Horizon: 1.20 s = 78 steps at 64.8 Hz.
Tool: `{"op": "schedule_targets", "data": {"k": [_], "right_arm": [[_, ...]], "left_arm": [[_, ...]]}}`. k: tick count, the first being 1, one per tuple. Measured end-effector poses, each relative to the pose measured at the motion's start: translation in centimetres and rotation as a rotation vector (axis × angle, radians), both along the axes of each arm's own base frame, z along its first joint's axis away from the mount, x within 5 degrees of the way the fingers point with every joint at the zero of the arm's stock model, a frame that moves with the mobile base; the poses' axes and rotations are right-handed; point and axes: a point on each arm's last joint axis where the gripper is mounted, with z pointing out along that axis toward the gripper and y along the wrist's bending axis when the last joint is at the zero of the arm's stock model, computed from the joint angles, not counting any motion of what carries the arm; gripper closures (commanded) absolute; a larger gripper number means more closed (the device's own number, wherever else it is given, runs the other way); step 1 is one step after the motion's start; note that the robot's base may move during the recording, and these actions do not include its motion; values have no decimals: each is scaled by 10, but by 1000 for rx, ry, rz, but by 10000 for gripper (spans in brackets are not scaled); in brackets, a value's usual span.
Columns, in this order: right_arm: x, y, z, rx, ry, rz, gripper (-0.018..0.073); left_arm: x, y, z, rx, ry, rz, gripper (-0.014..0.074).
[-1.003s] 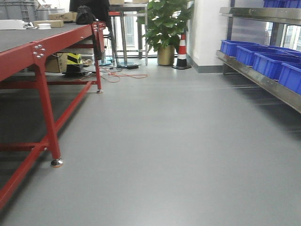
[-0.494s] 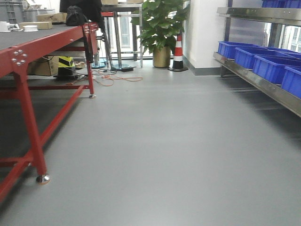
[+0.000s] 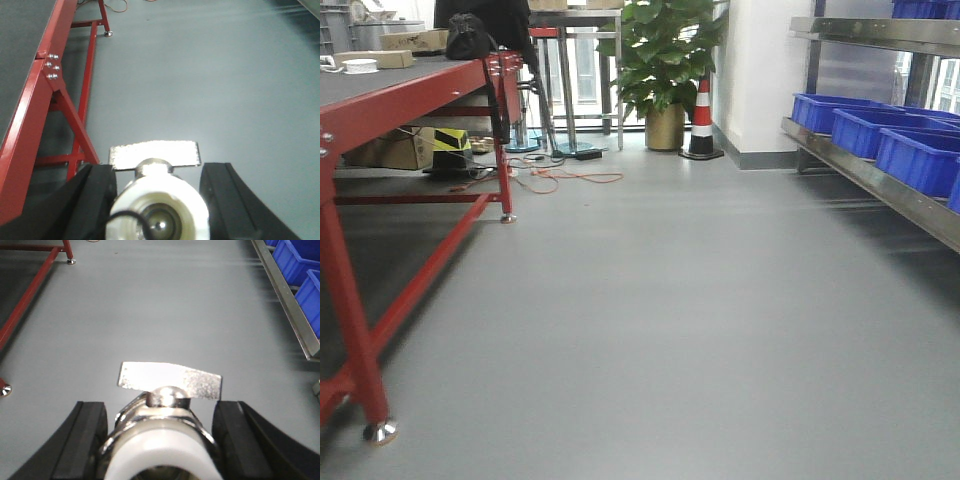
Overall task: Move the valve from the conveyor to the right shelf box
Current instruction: 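Drive the base away from the conveyor toward the shelf, holding valves, then approach the shelf and position both grippers above the blue bins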
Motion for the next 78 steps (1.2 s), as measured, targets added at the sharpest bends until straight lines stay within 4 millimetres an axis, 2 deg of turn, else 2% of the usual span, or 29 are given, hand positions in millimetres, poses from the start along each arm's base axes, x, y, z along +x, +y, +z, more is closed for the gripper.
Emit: {"op": "schedule_targets", "data": {"k": [78], "right_arm": [[0, 0, 0, 5, 0, 3, 722]], "left_arm": [[0, 0, 0, 4, 1, 3, 708]]}}
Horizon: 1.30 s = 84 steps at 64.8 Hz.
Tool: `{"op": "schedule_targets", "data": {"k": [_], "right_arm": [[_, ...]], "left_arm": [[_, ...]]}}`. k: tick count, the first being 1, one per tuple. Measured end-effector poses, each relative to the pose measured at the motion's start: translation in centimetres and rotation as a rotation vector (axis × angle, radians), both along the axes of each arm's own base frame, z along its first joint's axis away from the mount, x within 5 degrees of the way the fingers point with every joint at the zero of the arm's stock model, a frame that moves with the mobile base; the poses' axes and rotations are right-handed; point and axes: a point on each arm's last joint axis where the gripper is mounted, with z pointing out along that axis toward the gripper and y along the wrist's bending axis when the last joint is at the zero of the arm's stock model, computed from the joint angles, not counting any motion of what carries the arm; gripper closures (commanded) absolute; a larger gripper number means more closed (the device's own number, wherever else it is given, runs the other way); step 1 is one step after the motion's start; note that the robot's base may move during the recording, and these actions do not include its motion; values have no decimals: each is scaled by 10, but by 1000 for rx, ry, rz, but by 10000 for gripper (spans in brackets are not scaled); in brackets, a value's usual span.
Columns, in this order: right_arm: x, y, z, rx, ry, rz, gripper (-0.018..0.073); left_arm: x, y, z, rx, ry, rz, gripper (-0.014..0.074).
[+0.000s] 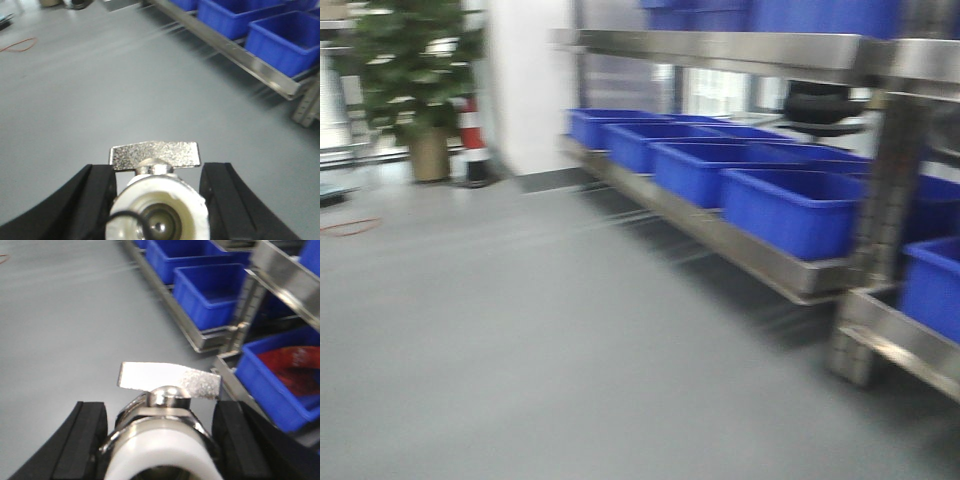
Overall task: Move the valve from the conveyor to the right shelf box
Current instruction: 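Approach the shelf and position both grippers above the blue bins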
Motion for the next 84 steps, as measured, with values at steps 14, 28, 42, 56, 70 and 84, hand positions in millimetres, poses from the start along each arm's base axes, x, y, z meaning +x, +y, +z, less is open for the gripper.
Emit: {"op": "schedule_targets", "data": {"k": [14, 28, 42, 56, 70, 84], "right_arm": [[0, 0, 0, -1, 0, -1, 722], [0, 0, 0, -2, 0, -1, 722], [0, 0, 0, -5, 0, -1, 722], [0, 0, 0, -5, 0, -1, 722], [0, 0, 0, -7, 0, -2, 722], [0, 0, 0, -7, 0, -2, 722]], "left_arm": [[0, 0, 0, 0, 0, 0, 708], [0, 0, 0, 0, 0, 0, 708], [0, 0, 0, 0, 0, 0, 708], [0, 0, 0, 0, 0, 0, 708], [0, 0, 0, -1, 0, -1, 708], [0, 0, 0, -3, 0, -2, 708]]}}
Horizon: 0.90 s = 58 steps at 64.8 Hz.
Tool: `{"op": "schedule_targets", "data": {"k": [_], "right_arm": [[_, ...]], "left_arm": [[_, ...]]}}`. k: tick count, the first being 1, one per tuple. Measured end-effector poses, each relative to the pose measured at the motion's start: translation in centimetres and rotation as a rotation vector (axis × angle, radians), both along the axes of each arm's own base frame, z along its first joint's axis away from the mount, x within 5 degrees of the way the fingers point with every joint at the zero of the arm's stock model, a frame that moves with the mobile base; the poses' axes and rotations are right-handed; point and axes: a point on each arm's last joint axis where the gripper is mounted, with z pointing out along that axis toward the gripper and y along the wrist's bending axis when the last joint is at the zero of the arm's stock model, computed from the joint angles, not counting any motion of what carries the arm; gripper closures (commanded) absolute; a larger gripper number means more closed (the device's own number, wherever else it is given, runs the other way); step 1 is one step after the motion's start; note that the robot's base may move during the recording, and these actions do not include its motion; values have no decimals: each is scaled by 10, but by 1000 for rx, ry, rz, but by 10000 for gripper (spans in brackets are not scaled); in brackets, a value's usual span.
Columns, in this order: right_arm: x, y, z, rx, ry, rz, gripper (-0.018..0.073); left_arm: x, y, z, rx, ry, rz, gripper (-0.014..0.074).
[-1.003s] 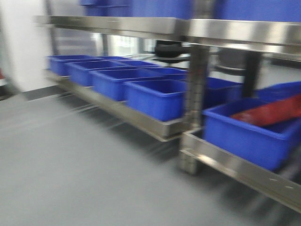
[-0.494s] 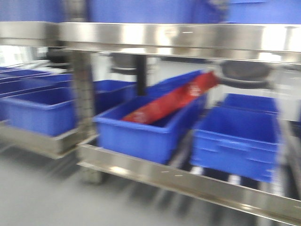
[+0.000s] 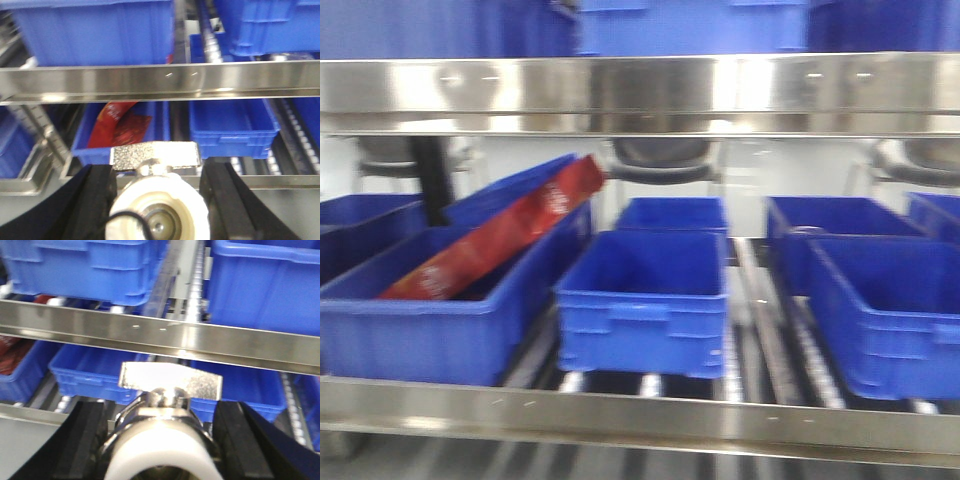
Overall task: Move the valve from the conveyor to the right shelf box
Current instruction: 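Approach the shelf and position both grippers above the blue bins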
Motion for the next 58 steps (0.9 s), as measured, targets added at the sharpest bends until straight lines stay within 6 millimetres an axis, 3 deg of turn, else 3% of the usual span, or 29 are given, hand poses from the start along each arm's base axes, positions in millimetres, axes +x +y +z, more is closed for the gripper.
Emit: {"op": "schedule_targets", "data": {"k": [58], "right_arm": [[0, 0, 0, 1, 2, 1, 722]], "left_arm": [[0, 0, 0, 0, 0, 0, 708]]}}
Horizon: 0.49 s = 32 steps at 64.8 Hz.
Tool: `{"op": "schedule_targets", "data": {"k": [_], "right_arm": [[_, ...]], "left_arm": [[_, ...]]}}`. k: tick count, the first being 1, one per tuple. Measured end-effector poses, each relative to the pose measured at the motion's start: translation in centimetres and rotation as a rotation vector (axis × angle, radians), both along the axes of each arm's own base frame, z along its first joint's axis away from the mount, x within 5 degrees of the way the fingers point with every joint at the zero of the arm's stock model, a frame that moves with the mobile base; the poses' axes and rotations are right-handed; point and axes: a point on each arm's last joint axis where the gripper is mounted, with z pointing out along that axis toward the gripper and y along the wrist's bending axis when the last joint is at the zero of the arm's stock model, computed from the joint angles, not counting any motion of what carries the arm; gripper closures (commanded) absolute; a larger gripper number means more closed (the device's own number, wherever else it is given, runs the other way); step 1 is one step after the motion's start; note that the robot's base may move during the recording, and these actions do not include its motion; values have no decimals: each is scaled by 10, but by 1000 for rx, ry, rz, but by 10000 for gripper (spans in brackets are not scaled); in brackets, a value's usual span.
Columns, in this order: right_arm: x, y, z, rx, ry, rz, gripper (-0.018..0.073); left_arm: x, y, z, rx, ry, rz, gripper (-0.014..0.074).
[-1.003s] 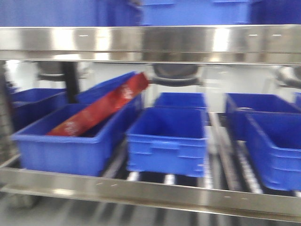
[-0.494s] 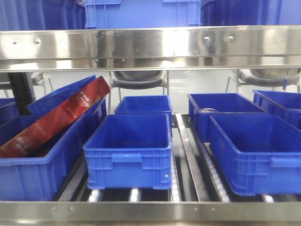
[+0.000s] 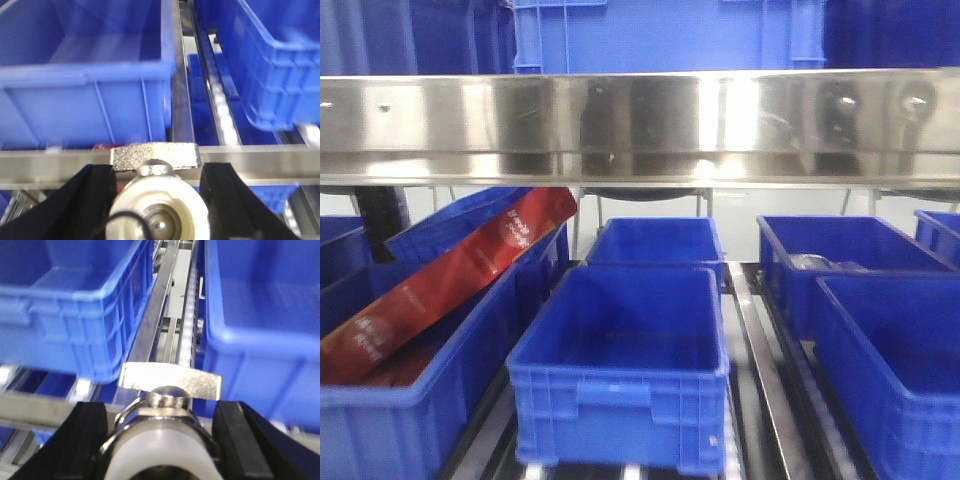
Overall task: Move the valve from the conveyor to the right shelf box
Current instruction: 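Approach the shelf and position both grippers above the blue bins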
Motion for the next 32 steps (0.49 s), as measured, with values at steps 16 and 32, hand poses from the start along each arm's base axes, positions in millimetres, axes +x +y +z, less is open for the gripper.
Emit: {"op": "schedule_targets", "data": {"k": [16, 32], "right_arm": [[0, 0, 0, 0, 0, 0, 722], [0, 0, 0, 0, 0, 0, 722]], "left_arm": [[0, 0, 0, 0, 0, 0, 708], [0, 0, 0, 0, 0, 0, 708]]}}
